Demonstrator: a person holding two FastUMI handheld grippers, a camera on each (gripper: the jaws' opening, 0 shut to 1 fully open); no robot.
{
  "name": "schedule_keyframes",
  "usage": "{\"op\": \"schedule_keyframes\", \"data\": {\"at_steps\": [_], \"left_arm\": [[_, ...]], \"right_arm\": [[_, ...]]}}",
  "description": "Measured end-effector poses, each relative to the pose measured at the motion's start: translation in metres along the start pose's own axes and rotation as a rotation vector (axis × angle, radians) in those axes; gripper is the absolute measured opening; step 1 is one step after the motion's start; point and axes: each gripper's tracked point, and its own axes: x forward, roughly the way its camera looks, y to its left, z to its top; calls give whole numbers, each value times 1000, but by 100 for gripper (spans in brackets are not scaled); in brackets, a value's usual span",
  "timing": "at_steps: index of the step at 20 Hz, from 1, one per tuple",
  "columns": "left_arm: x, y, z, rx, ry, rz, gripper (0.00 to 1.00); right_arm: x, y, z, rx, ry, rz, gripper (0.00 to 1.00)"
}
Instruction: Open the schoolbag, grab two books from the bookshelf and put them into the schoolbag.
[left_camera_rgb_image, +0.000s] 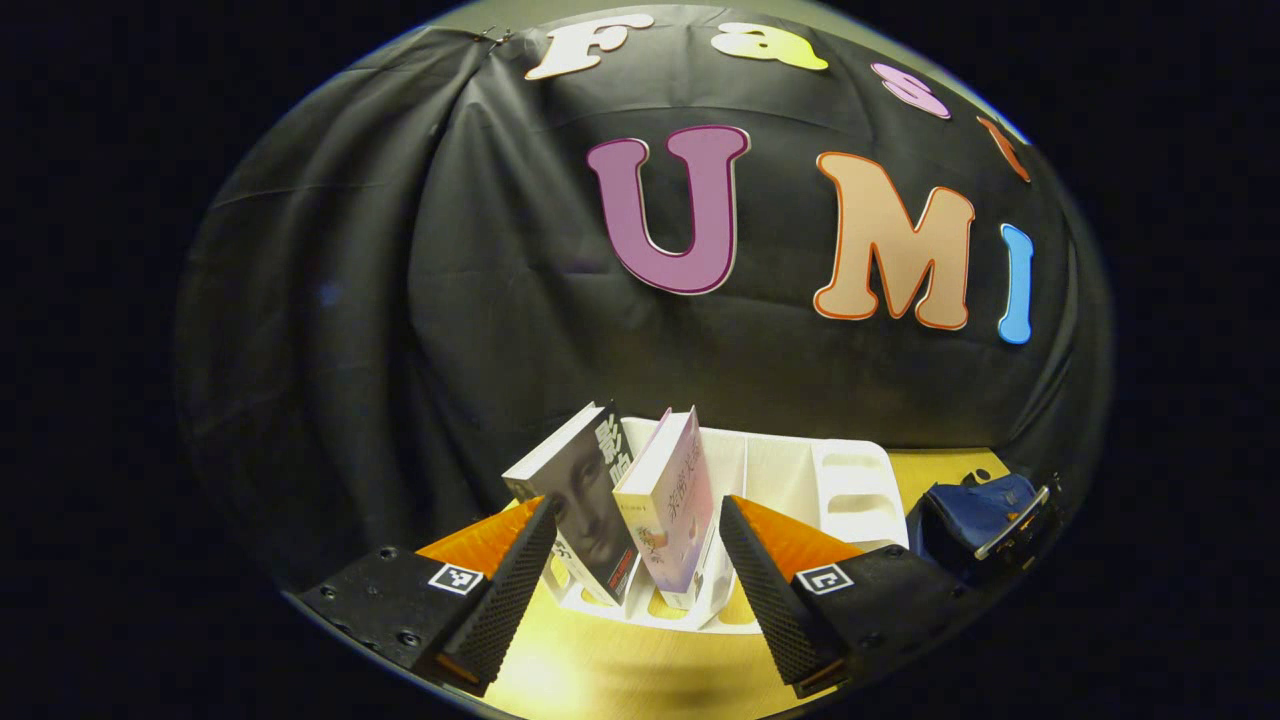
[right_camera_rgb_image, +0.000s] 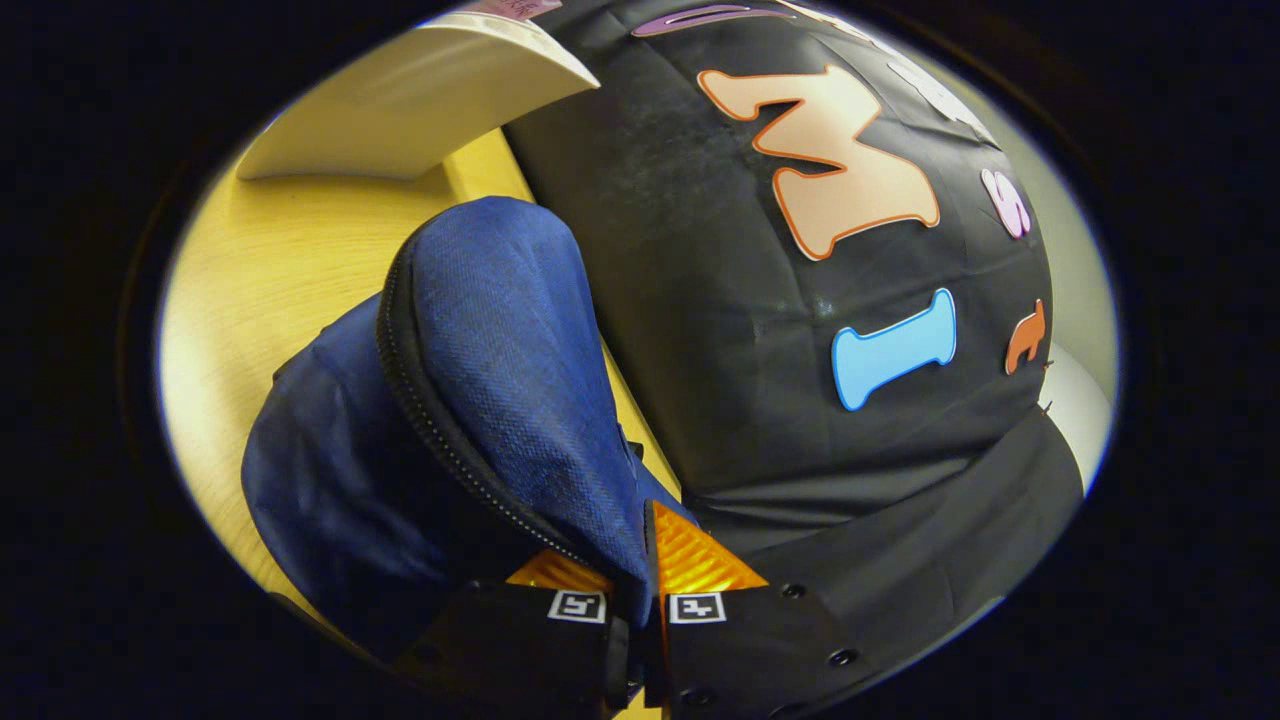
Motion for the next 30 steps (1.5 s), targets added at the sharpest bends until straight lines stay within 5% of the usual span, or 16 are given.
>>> {"op": "schedule_keyframes", "data": {"at_steps": [10,20,24,30], "left_arm": [[75,-17,21,90,110,-117,96],[117,-22,-36,226,491,-147,92],[120,-25,-49,249,634,-171,87],[127,-31,-53,290,781,-199,65]], "right_arm": [[2,-33,-1,133,-9,57,9],[-4,-50,-8,228,10,51,7],[-10,-48,-12,233,14,60,7],[-13,-46,-17,236,17,64,7]]}}
